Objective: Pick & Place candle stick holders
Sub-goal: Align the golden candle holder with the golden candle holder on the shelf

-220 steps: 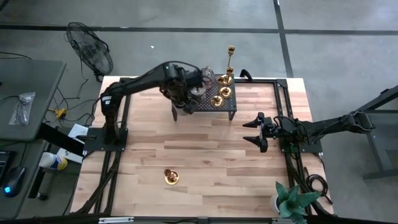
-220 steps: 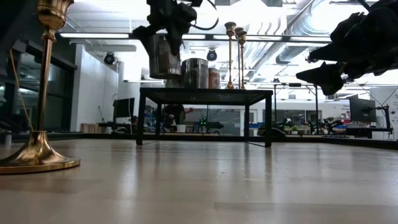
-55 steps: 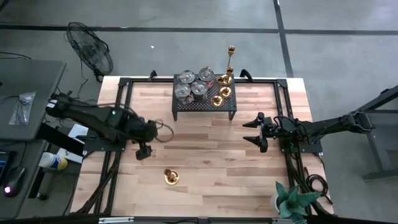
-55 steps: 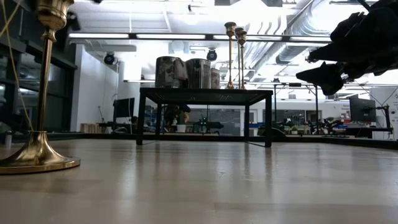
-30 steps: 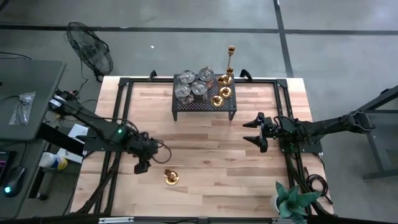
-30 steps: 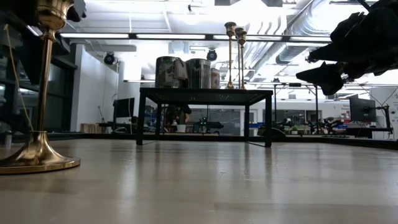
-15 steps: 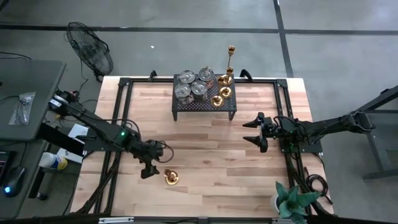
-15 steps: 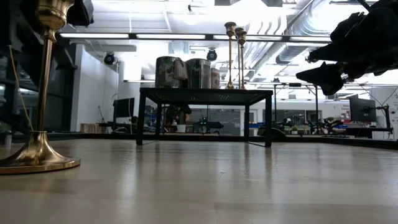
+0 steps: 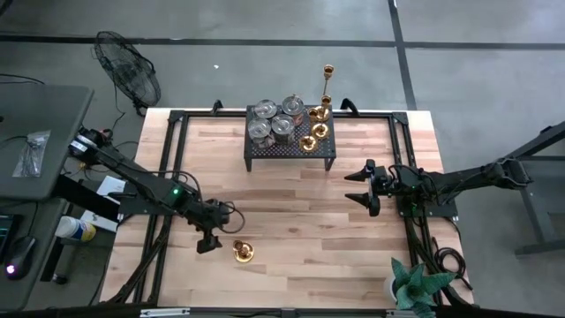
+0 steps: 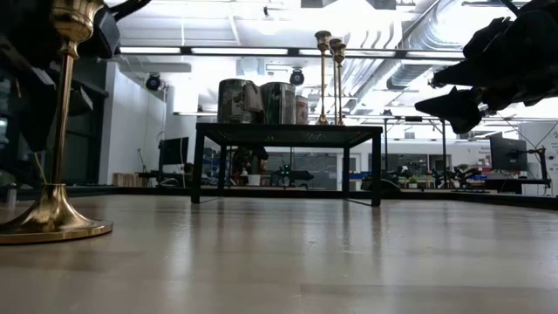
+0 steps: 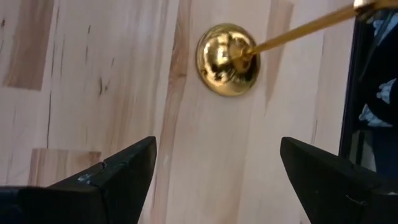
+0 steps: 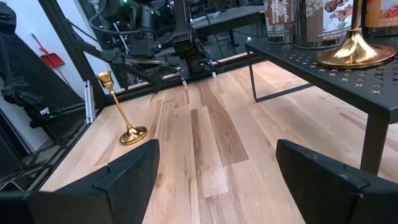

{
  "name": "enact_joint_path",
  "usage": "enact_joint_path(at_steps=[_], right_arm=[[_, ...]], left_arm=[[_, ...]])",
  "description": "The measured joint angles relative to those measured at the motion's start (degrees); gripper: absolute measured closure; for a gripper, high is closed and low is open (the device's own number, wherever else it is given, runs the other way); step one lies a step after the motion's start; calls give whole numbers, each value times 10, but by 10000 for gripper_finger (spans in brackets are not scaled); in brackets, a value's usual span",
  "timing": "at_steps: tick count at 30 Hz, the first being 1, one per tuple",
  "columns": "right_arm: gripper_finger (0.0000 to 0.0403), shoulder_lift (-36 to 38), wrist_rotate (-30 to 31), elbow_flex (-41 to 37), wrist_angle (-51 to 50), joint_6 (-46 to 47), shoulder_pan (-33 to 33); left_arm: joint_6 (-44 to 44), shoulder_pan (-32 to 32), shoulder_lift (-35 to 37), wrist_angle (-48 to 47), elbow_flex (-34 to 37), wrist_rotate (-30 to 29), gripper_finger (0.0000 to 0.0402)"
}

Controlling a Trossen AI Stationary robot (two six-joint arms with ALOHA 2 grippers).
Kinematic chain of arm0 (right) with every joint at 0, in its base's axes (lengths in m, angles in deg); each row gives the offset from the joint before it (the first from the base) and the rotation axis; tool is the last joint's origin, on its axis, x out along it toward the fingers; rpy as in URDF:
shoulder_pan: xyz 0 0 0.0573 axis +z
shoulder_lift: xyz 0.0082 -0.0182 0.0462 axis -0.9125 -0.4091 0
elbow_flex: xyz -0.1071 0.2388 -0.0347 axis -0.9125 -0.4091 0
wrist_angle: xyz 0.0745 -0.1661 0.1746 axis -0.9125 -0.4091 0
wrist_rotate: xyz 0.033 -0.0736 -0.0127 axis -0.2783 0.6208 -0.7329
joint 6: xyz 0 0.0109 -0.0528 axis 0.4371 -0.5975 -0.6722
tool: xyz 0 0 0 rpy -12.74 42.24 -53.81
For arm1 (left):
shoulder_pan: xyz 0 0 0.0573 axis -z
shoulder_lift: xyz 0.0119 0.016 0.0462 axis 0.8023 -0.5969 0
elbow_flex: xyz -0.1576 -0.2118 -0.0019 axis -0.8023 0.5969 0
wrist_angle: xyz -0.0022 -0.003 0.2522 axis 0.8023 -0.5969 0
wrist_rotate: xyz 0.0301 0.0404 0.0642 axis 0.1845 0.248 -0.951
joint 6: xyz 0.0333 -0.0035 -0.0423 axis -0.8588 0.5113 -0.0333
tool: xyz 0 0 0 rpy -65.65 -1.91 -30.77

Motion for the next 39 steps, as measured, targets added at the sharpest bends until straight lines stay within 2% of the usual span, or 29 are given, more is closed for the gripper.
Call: enact_joint_path(at_steps=[7, 13, 23, 33, 39], right_arm=[[87, 0, 0, 0, 0, 0, 0], [87, 0, 0, 0, 0, 0, 0], [87, 0, -2, 0, 0, 0, 0], [87, 0, -2, 0, 0, 4, 0], [87, 0, -2, 0, 0, 4, 0]], left_arm=[[-29, 13, 0, 55, 0, -59, 67], [-26, 51, -7, 71, 0, -122, 67], [-33, 114, -8, 161, 0, -238, 67], [-80, 116, -53, 262, 0, -254, 67], [-86, 116, -57, 268, 0, -268, 67]])
